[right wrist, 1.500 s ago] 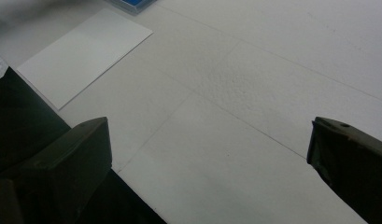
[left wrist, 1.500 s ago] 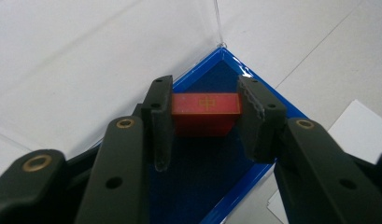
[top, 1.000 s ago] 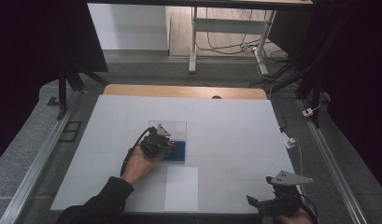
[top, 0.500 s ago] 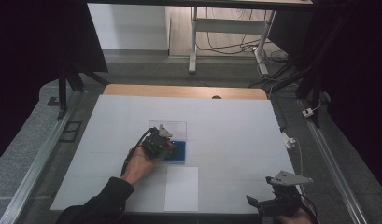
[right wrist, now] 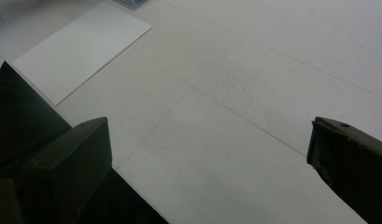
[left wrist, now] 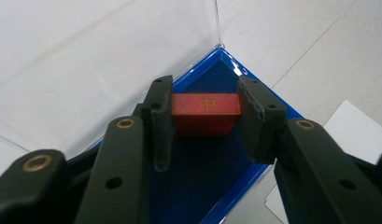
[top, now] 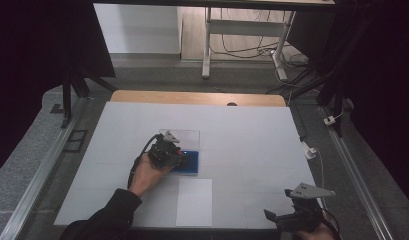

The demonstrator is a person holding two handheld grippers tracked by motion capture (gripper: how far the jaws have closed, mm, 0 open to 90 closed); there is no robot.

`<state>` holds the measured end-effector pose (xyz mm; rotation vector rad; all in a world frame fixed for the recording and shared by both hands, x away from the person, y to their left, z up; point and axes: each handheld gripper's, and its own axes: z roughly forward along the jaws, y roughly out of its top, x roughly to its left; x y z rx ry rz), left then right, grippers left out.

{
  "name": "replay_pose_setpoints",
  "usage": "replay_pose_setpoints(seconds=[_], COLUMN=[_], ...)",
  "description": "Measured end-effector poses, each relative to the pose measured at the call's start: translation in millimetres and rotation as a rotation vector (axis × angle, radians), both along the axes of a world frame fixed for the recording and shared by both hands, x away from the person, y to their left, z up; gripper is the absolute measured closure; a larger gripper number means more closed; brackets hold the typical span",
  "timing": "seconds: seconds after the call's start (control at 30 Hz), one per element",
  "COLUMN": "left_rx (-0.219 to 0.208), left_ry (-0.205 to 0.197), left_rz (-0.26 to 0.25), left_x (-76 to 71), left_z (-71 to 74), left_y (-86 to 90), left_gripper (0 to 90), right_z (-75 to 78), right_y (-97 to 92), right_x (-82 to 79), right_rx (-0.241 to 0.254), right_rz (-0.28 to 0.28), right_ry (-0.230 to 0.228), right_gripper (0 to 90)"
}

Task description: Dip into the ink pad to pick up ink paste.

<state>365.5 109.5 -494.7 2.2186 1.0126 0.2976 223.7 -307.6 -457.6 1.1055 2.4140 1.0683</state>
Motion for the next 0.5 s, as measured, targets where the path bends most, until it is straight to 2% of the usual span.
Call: replay_pose_setpoints(seconds=[0.07, 0.17, 0.37, 0.5], left_rx=[0.000, -0.029, -0.060, -0.045], left_ry=[-0.006, -0.009, -0.007, -0.007], left_rz=[0.002, 0.013, 0.010, 0.003], left_x=[-0.5, -2.2, -7.2, -10.0], left_z=[2.3, 8.3, 17.2, 16.8], left_y=[1.8, 8.0, 16.4, 17.2], left_gripper=[58.7, 58.7, 58.6, 58.7], right_z=[0.0, -0.1, -0.1, -0.1], right_y=[0.0, 0.0, -0.1, 0.0], right_x=[0.0, -0.2, -0.1, -0.2], right_rx=[0.000, 0.003, 0.004, 0.003], right_rz=[0.001, 0.001, 0.001, 0.002], right_ry=[0.000, -0.002, -0.002, -0.002], right_gripper=[0.0, 0.0, 0.0, 0.0])
